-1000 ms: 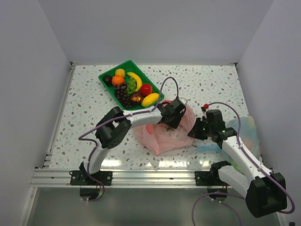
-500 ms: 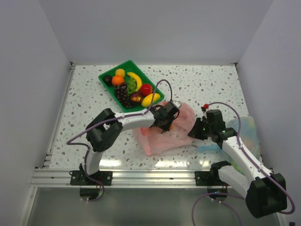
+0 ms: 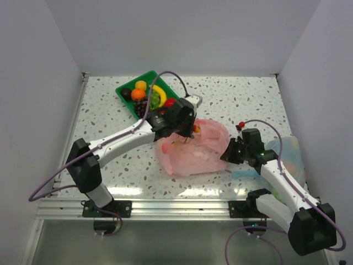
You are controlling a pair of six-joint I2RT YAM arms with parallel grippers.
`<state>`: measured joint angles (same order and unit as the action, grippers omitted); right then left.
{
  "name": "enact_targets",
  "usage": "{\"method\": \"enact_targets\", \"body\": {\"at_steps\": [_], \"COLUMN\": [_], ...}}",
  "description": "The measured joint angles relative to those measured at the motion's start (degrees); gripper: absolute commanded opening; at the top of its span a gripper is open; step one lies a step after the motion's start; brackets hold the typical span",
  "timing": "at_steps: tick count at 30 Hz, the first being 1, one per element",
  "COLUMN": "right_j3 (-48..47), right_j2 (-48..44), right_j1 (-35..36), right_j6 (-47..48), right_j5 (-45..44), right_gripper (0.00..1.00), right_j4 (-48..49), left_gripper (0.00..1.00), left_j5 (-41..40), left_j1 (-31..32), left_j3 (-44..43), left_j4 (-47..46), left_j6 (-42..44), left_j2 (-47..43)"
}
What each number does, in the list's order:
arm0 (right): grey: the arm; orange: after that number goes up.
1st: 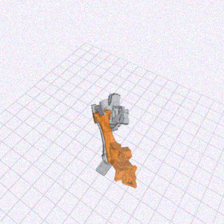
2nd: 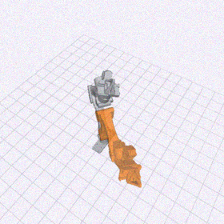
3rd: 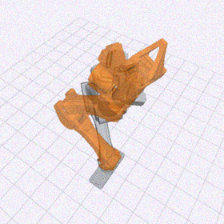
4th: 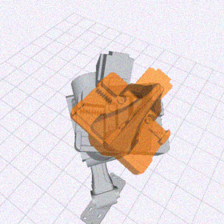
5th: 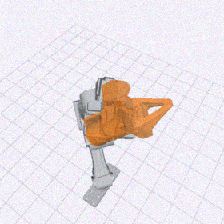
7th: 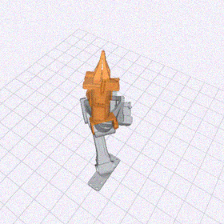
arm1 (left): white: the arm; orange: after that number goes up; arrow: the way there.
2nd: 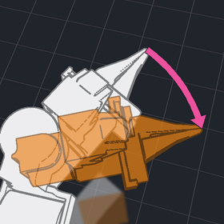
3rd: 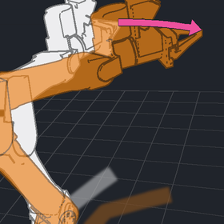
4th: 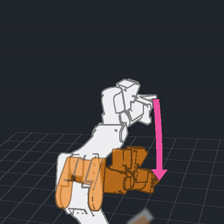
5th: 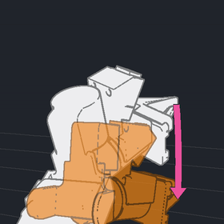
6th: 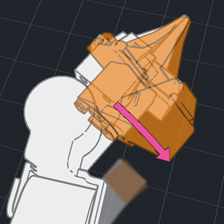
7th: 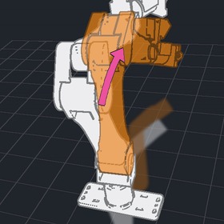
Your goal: Untie the knot of the plastic bag and take out the fruit
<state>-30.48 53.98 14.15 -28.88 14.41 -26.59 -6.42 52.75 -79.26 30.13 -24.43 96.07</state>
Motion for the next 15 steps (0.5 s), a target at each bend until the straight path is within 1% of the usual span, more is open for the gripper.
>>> {"method": "enact_targets", "body": {"at_steps": [4,8,10,15], "right_j3": [0.0,0.0,0.0,0.0], "right_j2": [0.0,0.0,0.0,0.0], "right_j1": [0.0,0.0,0.0,0.0], "right_j6": [0.0,0.0,0.0,0.1], "right_j5": [0.0,0.0,0.0,0.0], "right_gripper": [0.07,0.07,0.07,0.07], "right_j4": [0.0,0.0,0.0,-0.1], "left_gripper": [0.04,0.04,0.05,0.16], "left_j5": [1.1,0.2,-0.4,-1.4], "left_j1": [-7.2,-15.9,-19.1,-26.7], "left_j3": [-6.4,-11.4,-13.6,-18.7], "left_j4": [-0.4,0.0,0.4,0.3], "left_j6": [0.0,0.2,0.3,0.3], "left_j2": [-1.9,-1.1,0.2,7.5]}}
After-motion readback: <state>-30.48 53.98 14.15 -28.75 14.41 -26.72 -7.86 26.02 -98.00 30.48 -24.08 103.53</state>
